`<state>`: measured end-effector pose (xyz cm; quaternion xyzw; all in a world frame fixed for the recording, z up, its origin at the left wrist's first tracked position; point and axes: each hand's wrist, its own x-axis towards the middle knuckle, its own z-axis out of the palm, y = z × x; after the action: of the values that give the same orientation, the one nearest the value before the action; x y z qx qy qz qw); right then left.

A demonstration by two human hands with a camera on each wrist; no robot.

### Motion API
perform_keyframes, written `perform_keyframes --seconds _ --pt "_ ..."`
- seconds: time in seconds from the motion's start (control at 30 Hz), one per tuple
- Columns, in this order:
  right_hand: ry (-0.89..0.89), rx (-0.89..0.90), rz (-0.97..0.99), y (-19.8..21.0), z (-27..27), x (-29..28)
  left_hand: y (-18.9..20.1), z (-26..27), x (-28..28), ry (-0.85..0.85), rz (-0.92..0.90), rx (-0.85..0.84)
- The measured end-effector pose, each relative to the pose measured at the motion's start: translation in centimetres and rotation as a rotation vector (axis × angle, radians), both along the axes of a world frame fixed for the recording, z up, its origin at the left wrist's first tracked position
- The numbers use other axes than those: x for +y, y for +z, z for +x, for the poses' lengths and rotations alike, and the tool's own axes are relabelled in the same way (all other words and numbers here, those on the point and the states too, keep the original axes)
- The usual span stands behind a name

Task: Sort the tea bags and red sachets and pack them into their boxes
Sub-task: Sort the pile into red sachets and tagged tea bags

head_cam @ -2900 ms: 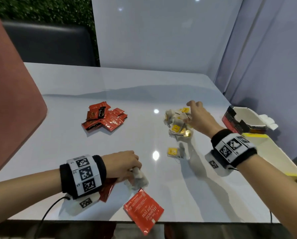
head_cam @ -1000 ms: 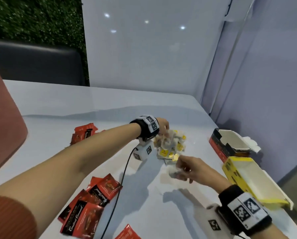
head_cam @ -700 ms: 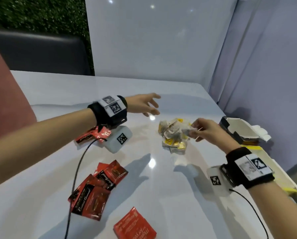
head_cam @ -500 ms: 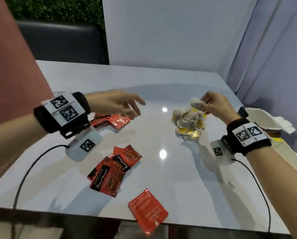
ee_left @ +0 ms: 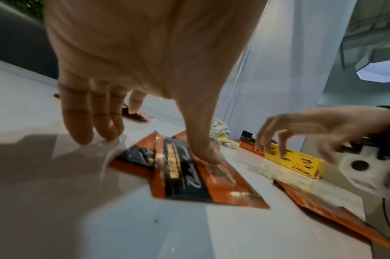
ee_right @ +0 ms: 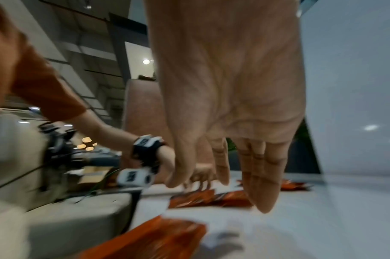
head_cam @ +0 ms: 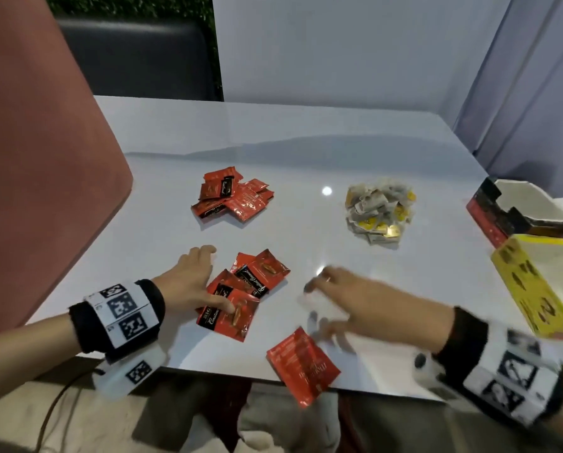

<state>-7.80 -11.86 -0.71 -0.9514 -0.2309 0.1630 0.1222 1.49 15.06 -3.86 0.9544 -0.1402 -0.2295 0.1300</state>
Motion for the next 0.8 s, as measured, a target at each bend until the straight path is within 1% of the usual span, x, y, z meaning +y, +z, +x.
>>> perform_keyframes --seconds 0.03,0.1,0.17,0.23,0.3,0.37,0.43,0.53,0.63,0.67,0.7,0.77,0.8 --pt "0.079 0.015 -0.040 -0.6 -1.1 1.4 -0.3 0.1 -0.3 0.021 -0.043 0.000" --pt "0.213 -0.035 -0.106 -1.9 -2.1 3.1 -0.7 0.2 -0.8 0.057 -0.121 0.041" --pt "0.254 -0.082 -0.150 -2.6 -1.9 3.8 -0.6 0.3 -1.3 0.080 -0.168 0.090" --pt "0.240 -0.085 -0.160 -2.9 -1.3 4.0 -0.3 0.3 -1.2 0.085 -0.162 0.105" --pt "0.170 -0.025 -0.138 -2.7 -0.6 3.9 -0.1 0.5 -0.6 0.067 -0.157 0.103" --pt "0.083 0.052 -0.033 -2.4 0.3 3.3 0.1 0.8 0.1 0.046 -0.205 0.109" --pt "-0.018 0.115 0.115 -1.8 1.3 2.5 1.0 1.0 1.0 0.076 -0.314 0.110" --pt "-0.202 0.112 0.385 -0.5 2.9 1.7 2.5 1.1 1.6 0.184 -0.504 0.110" --pt "-0.363 0.105 0.691 0.9 4.5 2.9 3.2 0.6 0.3 0.245 -0.666 0.216" --pt "-0.399 0.105 0.733 1.2 5.1 3.8 3.2 0.3 -0.3 0.260 -0.726 0.266" --pt "-0.421 0.082 0.725 1.4 5.6 4.7 3.2 -0.1 -1.0 0.291 -0.810 0.328" --pt "-0.429 -0.003 0.625 1.2 6.7 6.5 3.2 -0.4 -1.8 0.385 -0.987 0.448" --pt "-0.433 -0.058 0.568 1.1 7.2 7.2 3.3 -0.4 -1.9 0.405 -1.043 0.469"
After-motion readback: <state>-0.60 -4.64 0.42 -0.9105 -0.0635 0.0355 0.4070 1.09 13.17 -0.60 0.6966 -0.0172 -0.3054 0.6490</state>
